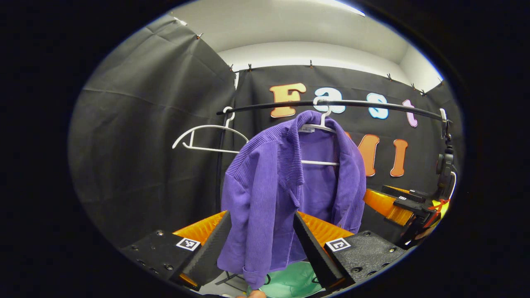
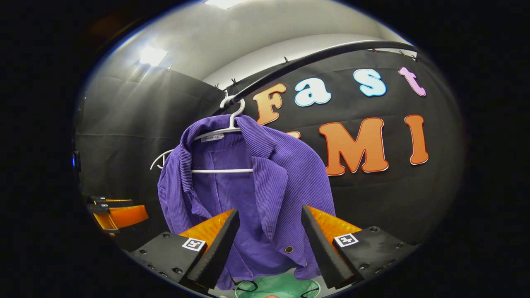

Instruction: Grasp the clothes on the hanger with both hands and then place them into the laundry hamper below.

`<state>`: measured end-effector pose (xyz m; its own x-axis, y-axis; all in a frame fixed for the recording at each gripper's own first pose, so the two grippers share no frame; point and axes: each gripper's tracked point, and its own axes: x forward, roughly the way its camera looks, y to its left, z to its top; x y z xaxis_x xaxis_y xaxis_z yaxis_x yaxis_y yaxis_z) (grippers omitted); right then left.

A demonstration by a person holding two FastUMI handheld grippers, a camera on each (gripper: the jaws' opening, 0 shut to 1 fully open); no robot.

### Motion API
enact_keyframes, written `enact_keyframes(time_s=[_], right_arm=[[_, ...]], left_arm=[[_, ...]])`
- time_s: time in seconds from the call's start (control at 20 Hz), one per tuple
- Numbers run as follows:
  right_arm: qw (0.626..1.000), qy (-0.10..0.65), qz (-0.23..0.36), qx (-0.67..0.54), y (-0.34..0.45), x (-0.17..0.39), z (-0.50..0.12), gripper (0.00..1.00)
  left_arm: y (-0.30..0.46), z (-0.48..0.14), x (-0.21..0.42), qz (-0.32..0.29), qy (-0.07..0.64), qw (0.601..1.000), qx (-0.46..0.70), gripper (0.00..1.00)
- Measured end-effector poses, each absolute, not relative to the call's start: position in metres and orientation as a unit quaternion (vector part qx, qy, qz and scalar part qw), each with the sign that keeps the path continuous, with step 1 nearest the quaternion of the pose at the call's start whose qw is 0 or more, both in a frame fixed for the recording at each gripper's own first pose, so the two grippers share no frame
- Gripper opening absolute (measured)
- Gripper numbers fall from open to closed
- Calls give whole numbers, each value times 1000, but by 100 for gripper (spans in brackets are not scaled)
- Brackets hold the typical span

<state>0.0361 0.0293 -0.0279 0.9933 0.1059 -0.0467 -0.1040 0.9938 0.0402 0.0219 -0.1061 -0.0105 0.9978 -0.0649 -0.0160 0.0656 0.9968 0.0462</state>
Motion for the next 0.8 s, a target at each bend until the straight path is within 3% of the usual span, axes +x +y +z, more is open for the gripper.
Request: enact_keyframes(time_s=[0.2, 0.25, 0.5, 0.55, 0.6, 0.65, 0.75, 0.8], right_arm=[[998, 30, 55, 25, 33, 47, -39, 98], [998, 32, 55, 26, 34, 51, -42, 98], [997, 43, 57, 35, 33, 76, -57, 97], [997, 45, 56, 36, 32, 82, -60, 96], [997, 46, 55, 35, 31, 88, -64, 89], [997, 45, 54, 33, 30, 93, -65, 100], [997, 43, 52, 27, 28, 105, -69, 72], [997, 42, 55, 28, 28, 108, -70, 65]], left_arm=[[-123, -26, 44, -31, 22, 999, 29, 99], [-127, -29, 51, -28, 25, 999, 32, 92], [-132, -35, 87, -3, 18, 999, 49, 95], [-133, -36, 93, 1, 18, 999, 49, 95], [-134, -38, 99, 2, 20, 999, 47, 92], [-134, -39, 105, 7, 22, 999, 45, 92], [-133, -41, 115, 15, 22, 999, 39, 92], [-136, -42, 120, 14, 22, 999, 37, 95]])
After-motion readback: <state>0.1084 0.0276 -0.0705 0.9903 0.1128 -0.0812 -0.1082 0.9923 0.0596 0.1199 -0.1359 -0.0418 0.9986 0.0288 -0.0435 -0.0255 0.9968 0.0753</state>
